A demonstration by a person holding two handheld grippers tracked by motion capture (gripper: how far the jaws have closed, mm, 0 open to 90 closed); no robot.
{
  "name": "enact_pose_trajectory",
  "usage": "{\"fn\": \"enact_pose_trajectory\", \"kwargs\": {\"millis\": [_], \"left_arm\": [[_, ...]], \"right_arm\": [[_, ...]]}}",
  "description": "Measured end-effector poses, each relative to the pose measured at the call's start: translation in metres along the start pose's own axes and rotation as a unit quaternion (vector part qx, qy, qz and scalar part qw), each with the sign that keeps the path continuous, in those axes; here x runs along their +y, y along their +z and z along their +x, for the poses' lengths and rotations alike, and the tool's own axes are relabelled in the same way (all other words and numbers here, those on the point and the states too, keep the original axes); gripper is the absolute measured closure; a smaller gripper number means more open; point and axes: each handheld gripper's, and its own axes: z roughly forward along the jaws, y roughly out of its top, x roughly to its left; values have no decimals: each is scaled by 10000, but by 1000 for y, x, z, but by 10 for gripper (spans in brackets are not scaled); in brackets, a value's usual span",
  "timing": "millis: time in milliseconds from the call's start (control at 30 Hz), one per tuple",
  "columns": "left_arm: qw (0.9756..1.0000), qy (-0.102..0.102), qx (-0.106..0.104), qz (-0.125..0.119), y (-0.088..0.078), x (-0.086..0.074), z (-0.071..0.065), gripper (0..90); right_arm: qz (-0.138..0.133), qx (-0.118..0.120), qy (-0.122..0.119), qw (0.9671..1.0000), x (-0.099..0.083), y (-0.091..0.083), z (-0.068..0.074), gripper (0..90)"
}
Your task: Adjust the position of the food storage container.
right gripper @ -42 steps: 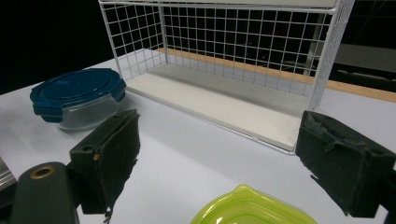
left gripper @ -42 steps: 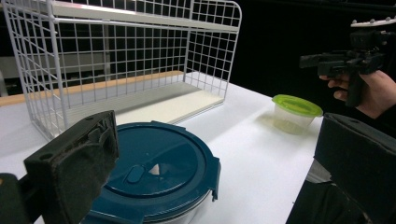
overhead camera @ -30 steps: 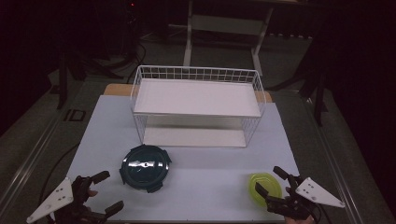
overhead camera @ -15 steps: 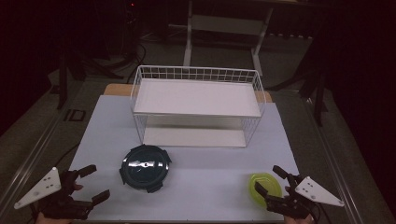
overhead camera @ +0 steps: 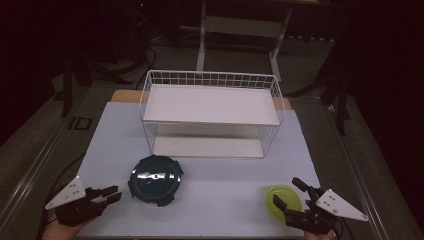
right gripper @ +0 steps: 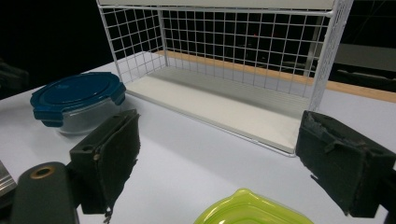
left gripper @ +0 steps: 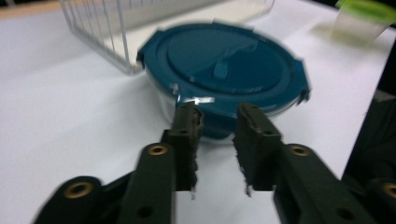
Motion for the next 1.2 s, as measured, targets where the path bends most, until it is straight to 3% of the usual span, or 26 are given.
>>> {"fn": "enact_pose_trajectory", "kwargs": {"millis": [200, 367, 667, 1200], "left_arm": [[9995, 75, 84, 299, 14, -1, 0, 795], [9993, 59, 100, 343, 19, 0, 2, 873], [9994, 44, 133, 316, 25, 2, 5, 882], [9986, 93, 195, 472, 41, 15, 12, 885]], "right_arm": [[-15, 14, 59, 10000, -1, -1, -2, 134], [1, 17, 27, 10000, -1, -1, -1, 134], [-8, 13, 31, 10000, -1, -1, -2, 134], [27, 44, 57, 10000, -1, 0, -1, 134]]}}
